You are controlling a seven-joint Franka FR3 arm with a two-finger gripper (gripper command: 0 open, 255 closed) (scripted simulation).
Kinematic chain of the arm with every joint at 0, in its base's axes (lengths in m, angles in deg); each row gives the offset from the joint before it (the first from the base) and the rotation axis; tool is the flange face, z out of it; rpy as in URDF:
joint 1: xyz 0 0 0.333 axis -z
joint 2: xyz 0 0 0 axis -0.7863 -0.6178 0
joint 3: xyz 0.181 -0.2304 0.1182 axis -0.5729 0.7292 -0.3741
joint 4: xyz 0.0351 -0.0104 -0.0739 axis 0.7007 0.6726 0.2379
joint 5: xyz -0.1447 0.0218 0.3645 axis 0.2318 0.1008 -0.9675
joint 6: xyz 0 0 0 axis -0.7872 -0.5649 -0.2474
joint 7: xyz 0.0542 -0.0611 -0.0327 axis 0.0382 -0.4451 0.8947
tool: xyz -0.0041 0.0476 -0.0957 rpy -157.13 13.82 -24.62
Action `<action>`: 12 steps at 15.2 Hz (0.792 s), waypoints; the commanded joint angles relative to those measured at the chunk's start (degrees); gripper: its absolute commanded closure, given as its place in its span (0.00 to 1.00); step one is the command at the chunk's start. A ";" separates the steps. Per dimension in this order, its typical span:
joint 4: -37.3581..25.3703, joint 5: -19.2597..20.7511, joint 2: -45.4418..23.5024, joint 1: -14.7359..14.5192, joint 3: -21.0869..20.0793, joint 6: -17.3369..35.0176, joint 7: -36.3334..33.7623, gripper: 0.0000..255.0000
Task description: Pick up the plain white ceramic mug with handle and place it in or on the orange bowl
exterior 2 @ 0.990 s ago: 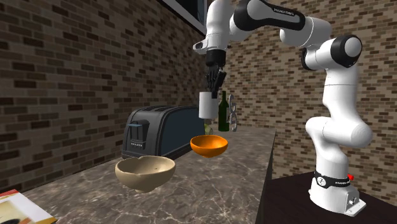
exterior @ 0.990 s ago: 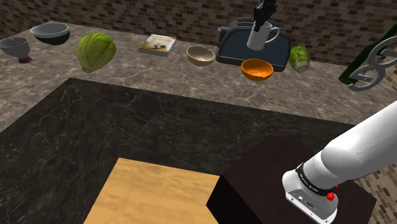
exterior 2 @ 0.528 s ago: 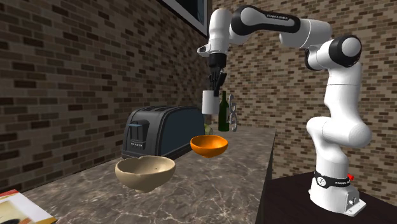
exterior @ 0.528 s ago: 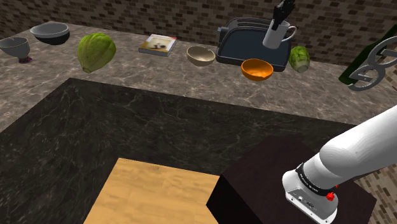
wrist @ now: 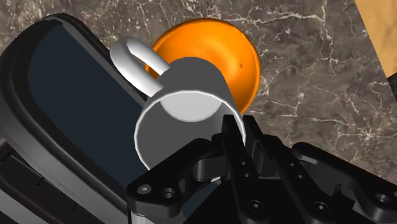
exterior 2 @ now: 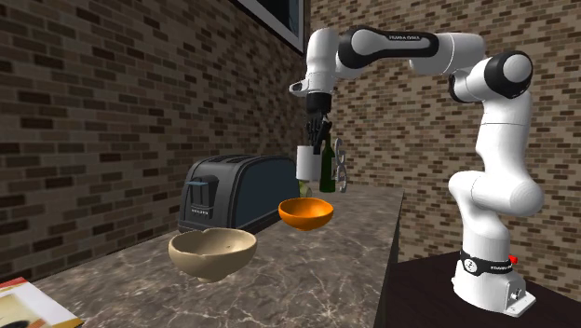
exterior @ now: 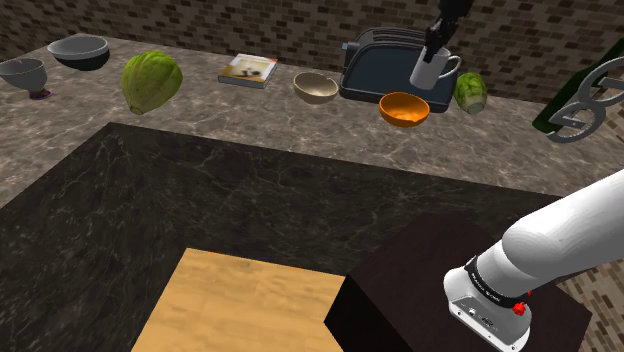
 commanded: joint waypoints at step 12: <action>10.81 0.05 0.72 0.00 -0.03 10.14 0.01 1.00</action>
